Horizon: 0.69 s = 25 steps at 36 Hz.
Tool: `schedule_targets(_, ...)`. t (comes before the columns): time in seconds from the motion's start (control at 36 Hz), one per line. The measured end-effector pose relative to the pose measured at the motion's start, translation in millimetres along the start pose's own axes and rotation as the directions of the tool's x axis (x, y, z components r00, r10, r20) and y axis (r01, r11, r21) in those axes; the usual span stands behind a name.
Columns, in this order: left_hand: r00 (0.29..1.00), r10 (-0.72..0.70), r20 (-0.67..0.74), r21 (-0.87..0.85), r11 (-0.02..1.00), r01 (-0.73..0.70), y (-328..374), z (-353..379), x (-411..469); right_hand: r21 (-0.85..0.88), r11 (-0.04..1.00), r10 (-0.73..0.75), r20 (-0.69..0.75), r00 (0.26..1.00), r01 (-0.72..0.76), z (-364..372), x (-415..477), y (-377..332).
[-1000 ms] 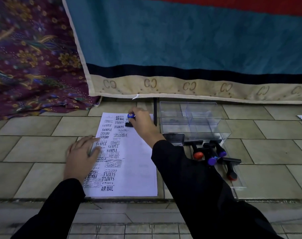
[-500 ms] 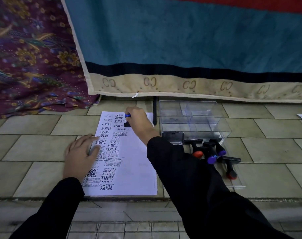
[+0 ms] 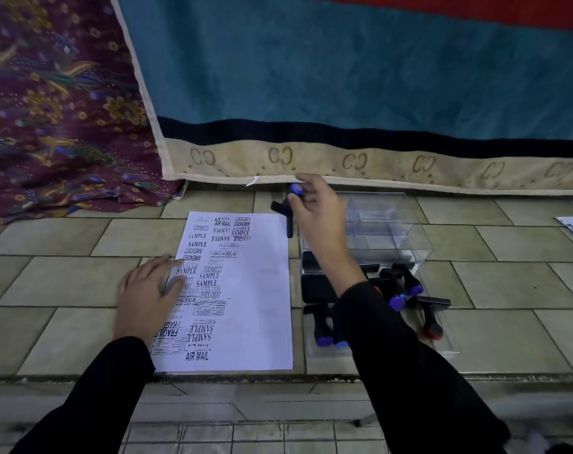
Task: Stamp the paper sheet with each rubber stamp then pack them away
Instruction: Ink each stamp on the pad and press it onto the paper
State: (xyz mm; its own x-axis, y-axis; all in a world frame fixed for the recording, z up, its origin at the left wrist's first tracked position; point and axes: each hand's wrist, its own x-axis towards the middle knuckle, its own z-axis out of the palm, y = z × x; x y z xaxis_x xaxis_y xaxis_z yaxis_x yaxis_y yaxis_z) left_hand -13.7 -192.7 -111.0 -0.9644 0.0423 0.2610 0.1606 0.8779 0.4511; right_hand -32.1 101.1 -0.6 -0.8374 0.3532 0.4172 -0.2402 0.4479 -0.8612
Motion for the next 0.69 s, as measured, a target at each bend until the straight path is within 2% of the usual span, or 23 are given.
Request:
schedule_targets(0.17,1.000,0.003,-0.005,-0.005,1.000,-0.003,-2,1,0,-0.159,0.984,-0.073,0.065,0.995,0.083,-47,-46,15)
schedule_targets(0.33,1.000,-0.009,0.014,0.001,1.000,0.009,2,-1,-1,-0.183,0.978,-0.099,0.015,0.995,0.100,-66,-82,30)
schedule_targets(0.53,1.000,-0.013,0.012,0.003,1.000,0.013,3,-2,-1,-0.257,0.960,-0.087,0.104,0.991,0.111,-75,-96,39)
schedule_targets(0.69,1.000,-0.016,0.015,0.004,1.000,0.016,1,-1,-1,-0.253,0.959,-0.087,0.162,0.983,0.127,-73,-101,42)
